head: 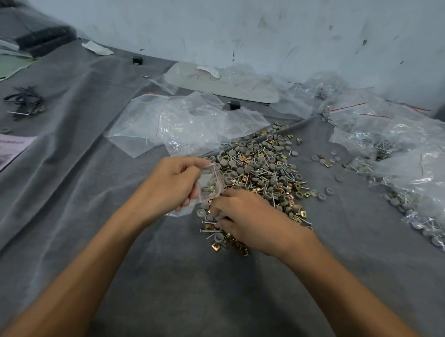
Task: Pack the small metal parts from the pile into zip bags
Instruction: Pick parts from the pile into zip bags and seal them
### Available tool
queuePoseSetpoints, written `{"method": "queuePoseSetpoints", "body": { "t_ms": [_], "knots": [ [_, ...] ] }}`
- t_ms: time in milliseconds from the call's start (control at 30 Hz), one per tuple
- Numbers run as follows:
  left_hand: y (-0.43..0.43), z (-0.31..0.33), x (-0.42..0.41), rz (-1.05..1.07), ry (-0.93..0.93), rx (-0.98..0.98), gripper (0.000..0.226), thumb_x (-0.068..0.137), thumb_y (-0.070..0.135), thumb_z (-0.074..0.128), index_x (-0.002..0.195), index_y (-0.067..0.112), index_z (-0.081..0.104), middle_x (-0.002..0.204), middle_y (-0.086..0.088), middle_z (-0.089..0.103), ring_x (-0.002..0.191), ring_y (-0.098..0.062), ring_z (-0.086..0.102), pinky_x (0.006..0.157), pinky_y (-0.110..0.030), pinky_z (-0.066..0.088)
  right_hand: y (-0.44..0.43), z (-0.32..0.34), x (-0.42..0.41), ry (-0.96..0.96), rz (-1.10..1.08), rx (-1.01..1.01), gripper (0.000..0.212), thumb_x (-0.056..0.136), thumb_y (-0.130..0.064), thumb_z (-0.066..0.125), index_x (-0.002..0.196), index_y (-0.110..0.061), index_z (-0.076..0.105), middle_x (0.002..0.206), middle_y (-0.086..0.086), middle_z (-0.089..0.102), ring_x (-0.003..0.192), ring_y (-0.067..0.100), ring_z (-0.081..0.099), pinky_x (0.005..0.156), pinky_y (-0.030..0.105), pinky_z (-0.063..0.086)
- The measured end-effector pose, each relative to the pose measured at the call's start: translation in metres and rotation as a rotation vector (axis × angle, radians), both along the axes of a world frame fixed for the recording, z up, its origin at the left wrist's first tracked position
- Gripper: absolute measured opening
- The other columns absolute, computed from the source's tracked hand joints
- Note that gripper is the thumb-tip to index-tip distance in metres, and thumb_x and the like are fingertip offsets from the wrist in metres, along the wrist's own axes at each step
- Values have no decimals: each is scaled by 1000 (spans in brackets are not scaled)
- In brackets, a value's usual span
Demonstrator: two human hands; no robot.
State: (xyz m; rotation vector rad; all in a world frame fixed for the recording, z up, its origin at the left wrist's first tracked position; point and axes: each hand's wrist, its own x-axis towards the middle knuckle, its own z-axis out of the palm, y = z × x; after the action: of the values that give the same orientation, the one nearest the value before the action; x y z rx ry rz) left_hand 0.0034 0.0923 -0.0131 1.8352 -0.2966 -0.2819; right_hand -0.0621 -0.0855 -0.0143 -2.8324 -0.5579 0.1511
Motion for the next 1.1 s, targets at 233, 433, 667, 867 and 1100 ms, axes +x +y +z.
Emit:
{"method": "queuePoseSetpoints", "body": {
  "t_ms": [233, 433, 667, 867, 1100],
  "knots": [
    [0, 1, -2, -41, -21, 44, 40, 96, 8, 40, 116, 29, 68, 53, -1, 59, 43, -11, 45, 38, -23, 37, -29, 33, -7, -102, -217, 207, 12, 95, -40, 67, 102, -31, 71, 92, -15, 60, 82, -1, 55, 75, 25, 45],
    [-3, 3, -5, -90, -32, 57, 42, 96, 7, 40, 114, 30, 70, 54, -2, 61, 43, -11, 46, 39, -24, 38, -11, 56, -1, -110, -189, 486, 15, 88, -31, 79, 102, -30, 76, 91, -10, 64, 79, 5, 61, 71, 21, 55],
    [2, 5, -5, -104, -24, 15, 42, 95, 8, 39, 109, 28, 73, 55, -1, 59, 44, -9, 46, 39, -22, 37, 3, 52, 6, -67, -120, 266, 28, 93, -19, 66, 120, -16, 71, 108, -2, 68, 91, 7, 64, 86, 29, 54],
    [0, 8, -6, -98, -29, -3, 45, 92, 6, 37, 105, 29, 75, 55, -1, 57, 45, -8, 45, 39, -23, 38, 1, 56, 2, 13, -113, 302, 28, 99, -6, 47, 112, -23, 66, 110, -11, 70, 76, -18, 56, 66, 4, 39],
    [3, 11, -4, -59, -14, -20, 42, 97, 2, 36, 101, 20, 74, 50, 0, 52, 42, -10, 41, 38, -21, 35, 12, 60, 8, 147, 20, -58, 39, 97, -7, 41, 121, -30, 61, 110, 0, 61, 98, 23, 56, 78, 33, 39]
  ]
}}
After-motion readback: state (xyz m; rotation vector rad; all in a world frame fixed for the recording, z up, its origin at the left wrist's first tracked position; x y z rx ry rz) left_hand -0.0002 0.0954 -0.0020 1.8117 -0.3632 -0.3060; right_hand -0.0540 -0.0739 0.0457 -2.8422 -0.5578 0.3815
